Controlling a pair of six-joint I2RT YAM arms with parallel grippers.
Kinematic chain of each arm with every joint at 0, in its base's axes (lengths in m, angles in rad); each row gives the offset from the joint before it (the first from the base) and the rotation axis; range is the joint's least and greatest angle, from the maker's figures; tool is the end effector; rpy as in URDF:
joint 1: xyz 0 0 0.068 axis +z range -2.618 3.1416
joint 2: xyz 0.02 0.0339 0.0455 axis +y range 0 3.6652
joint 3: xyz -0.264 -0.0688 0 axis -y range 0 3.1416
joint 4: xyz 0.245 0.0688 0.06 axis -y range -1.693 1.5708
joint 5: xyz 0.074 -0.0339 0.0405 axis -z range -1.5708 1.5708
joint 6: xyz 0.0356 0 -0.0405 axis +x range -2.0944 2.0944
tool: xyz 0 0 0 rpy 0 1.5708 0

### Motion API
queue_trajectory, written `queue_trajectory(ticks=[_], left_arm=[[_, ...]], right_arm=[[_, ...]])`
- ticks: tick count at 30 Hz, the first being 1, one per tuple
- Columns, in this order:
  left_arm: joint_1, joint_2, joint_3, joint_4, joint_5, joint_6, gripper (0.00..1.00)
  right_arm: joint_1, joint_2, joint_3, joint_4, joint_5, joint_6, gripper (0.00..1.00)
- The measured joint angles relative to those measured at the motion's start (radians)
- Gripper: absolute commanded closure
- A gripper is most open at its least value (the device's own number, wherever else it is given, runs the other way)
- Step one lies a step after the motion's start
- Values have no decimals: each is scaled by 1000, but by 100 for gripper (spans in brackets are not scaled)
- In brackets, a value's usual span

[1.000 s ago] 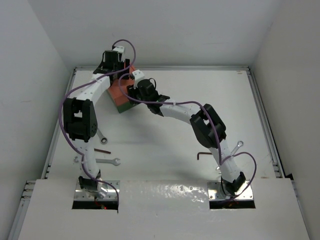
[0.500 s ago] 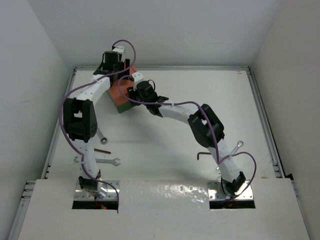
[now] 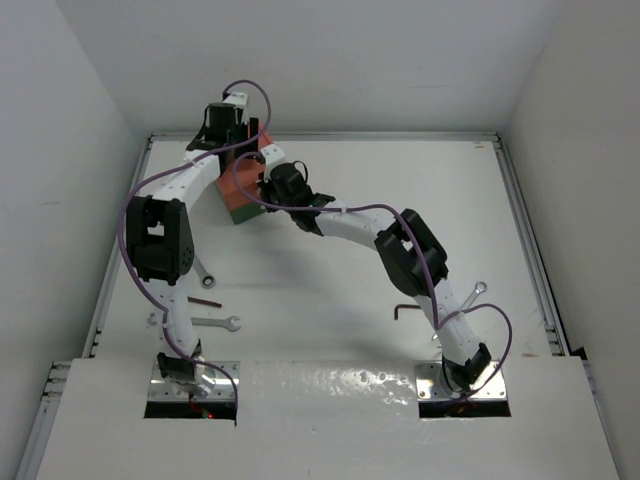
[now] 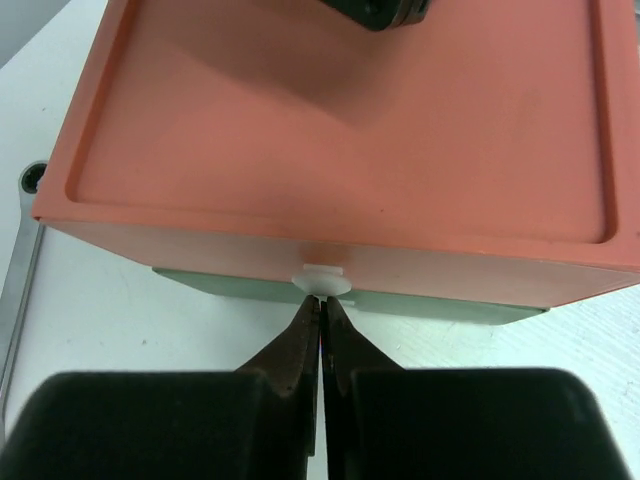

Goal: Sort the tools into containers

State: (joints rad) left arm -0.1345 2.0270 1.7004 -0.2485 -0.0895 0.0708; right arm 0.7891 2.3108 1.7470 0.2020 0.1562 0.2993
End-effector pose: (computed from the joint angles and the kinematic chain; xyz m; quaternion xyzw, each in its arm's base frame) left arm 0.4755 -0.0611 0.2692 0.0687 0.8753 0.0241 0.4781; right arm 0.3838 0.3788 0.1896 -0.1559 0.8066 0.2384 0.5180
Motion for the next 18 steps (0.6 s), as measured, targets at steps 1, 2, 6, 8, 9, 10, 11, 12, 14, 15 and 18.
queue_trajectory(ticks=[1,2,6,8,9,10,11,12,14,15,18], left_arm=[[0,0,-1,0,0,0,34],[0,0,-1,1,0,1,34],[0,-1,-4,6,-3,3,34],[0,-3,-8,10,-3,3,34],[0,-3,-9,11,-3,3,34],[0,-3,-10,12,-3,3,34],[0,-4,-12,14,-4,3,34],[-1,-4,-13,16,-4,3,34],[-1,-5,-14,18,-4,3,34],[-1,-5,-14,18,-5,3,34],[-1,-6,-20,24,-6,3,34]], right_arm=[[0,0,0,1,2,0,100],[1,0,-3,4,2,0,100],[1,-3,-25,26,2,-2,83],[4,-6,-40,33,1,-14,71],[5,-8,-47,38,2,-21,68],[6,-8,-51,42,6,-29,67],[9,-8,-54,47,10,-37,66],[13,-8,-55,52,17,-42,65],[20,-9,-55,66,24,-45,65],[23,-9,-55,70,26,-45,64],[28,-9,-55,85,43,-46,63]])
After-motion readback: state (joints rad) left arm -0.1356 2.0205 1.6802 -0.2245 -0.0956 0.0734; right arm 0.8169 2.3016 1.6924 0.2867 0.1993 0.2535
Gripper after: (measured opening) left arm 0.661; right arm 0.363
